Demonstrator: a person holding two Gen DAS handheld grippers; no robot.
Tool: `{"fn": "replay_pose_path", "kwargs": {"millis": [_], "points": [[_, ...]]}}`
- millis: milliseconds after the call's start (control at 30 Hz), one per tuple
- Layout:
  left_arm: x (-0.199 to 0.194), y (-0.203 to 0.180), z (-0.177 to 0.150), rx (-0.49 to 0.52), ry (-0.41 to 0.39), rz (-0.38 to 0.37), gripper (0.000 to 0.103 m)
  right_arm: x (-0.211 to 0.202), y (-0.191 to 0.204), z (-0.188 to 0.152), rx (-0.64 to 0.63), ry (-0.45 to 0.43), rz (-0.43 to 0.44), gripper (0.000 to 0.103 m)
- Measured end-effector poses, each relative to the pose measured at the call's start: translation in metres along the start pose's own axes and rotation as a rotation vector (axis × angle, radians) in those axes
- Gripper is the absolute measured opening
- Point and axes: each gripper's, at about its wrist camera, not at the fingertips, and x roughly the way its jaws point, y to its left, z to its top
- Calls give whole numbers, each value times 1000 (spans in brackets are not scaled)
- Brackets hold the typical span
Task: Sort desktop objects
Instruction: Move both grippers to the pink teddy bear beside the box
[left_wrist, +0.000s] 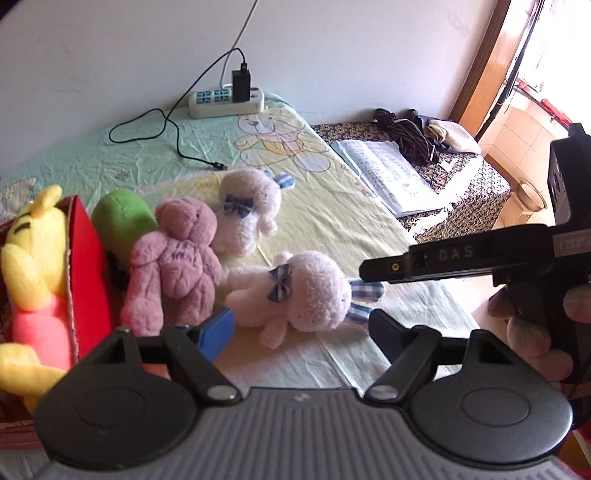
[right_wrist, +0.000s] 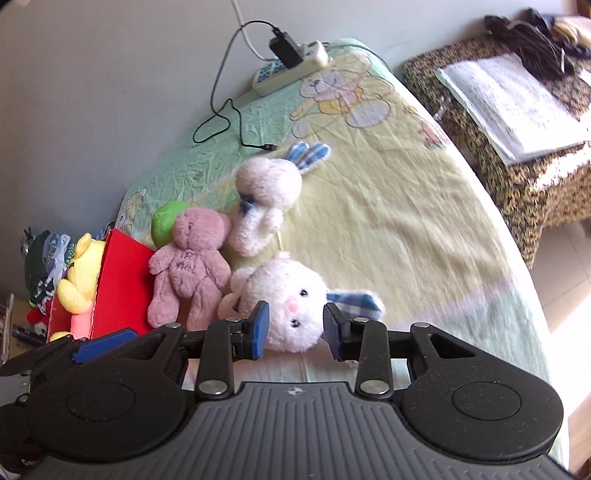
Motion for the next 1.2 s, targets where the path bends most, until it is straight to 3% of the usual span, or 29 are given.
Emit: {"fn": "replay_pose_path", "kwargs": {"millis": [133, 233, 400, 600, 933, 1100, 1200], "points": [[12, 4, 3, -11, 10, -1, 82, 4, -23, 0, 89, 21, 42, 32], [21, 6, 3, -17, 23, 37, 80, 7, -26, 7, 129, 25, 138, 32], [26, 14, 9, -27, -7, 160, 80, 27, -1, 29, 46, 32, 257, 32], [40, 29, 18, -8, -15, 229, 81, 80, 28, 45, -41, 90, 378, 32], [62, 48, 15, -73, 14, 258, 84, 145, 46, 54, -123, 183, 444, 34], [67, 57, 15, -95, 22, 261, 85, 169, 49, 56, -84, 225, 481, 52], [70, 59, 16, -102, 29, 257, 85, 175, 53, 57, -76, 248, 494, 51]]}}
